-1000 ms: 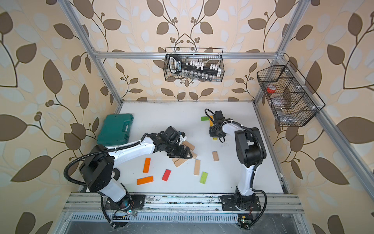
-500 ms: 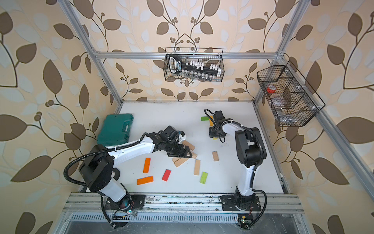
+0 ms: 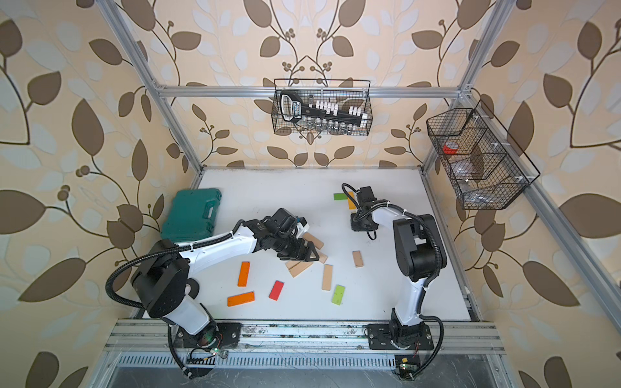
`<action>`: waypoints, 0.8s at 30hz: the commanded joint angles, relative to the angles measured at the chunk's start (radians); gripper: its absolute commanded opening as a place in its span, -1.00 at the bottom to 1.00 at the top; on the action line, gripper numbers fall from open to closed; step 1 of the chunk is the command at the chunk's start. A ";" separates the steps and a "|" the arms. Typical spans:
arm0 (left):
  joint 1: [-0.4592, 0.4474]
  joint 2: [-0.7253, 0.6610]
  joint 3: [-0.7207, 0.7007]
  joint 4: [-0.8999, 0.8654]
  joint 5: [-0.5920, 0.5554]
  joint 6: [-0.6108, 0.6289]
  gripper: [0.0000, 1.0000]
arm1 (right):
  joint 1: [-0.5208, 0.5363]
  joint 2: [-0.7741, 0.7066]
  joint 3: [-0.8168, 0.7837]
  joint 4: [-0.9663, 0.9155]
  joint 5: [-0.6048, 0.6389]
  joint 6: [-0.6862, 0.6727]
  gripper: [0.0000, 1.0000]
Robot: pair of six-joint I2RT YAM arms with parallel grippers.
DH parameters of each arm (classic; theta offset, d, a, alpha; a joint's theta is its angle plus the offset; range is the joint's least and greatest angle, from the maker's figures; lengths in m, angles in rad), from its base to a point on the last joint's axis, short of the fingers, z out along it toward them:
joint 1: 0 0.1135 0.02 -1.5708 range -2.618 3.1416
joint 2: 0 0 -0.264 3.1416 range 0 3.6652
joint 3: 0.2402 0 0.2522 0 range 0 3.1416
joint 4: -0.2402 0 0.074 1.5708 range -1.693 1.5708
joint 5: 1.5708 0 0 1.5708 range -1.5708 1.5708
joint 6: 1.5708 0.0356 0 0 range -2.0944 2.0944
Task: Assemble a giraffe with building blocks
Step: Assemble the building block at the center of the board.
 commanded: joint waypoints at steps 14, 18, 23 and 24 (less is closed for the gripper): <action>0.019 -0.030 0.020 0.022 0.026 0.024 0.82 | -0.004 0.072 0.047 -0.046 -0.022 -0.004 -0.45; 0.019 -0.029 0.018 0.022 0.026 0.024 0.82 | 0.002 0.083 0.059 -0.051 -0.027 -0.007 -0.46; 0.021 -0.030 0.017 0.024 0.026 0.024 0.82 | 0.007 0.090 0.069 -0.055 -0.030 -0.013 -0.47; 0.022 -0.030 0.017 0.024 0.026 0.024 0.82 | 0.007 0.093 0.072 -0.057 -0.030 -0.013 -0.47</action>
